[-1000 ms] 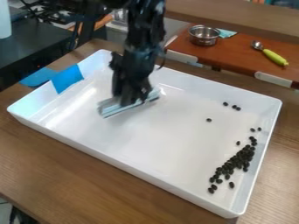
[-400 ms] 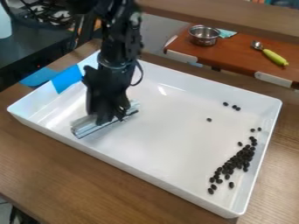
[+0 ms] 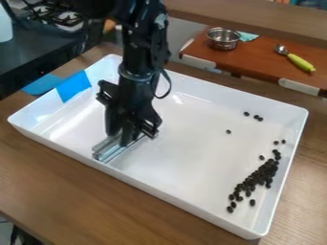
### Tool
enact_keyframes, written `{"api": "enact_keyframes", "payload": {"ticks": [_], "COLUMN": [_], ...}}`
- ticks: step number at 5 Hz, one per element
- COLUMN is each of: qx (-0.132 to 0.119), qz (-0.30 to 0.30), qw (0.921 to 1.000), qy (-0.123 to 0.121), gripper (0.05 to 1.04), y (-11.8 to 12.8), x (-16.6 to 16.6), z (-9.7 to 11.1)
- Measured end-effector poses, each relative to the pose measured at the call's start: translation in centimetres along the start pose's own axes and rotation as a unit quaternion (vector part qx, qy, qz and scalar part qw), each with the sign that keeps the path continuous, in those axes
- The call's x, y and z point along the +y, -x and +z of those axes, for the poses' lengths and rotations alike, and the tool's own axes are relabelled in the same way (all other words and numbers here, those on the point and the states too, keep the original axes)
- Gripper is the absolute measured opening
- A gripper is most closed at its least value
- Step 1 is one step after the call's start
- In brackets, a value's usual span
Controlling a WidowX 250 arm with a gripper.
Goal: Sweep into pile
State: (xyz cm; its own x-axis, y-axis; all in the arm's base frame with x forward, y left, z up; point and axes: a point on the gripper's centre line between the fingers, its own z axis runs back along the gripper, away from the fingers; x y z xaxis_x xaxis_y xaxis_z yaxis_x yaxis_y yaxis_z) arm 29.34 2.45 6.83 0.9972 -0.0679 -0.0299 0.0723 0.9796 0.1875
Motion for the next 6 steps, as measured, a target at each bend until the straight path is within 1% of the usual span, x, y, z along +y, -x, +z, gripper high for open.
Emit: {"api": "enact_keyframes", "payload": {"ticks": [1,2,3,4,5,6], "qx": [-0.014,-0.020,-0.020,-0.009,0.001,0.001], "qz": [0.014,0.018,0.028,0.031,0.058,0.049], "qw": [0.9997,0.9992,0.9990,0.9992,0.9983,0.9987], "qy": [-0.016,-0.029,-0.029,-0.022,-0.003,0.013], "gripper": [0.330,0.330,0.330,0.330,0.330,0.330], "y": [-0.7,-1.3,-1.6,-1.5,-1.5,-1.5], "x": [-1.4,-2.1,-2.5,-3.6,-4.8,-7.5], "z": [-1.2,-1.5,-1.5,-1.3,-0.9,-0.2]}}
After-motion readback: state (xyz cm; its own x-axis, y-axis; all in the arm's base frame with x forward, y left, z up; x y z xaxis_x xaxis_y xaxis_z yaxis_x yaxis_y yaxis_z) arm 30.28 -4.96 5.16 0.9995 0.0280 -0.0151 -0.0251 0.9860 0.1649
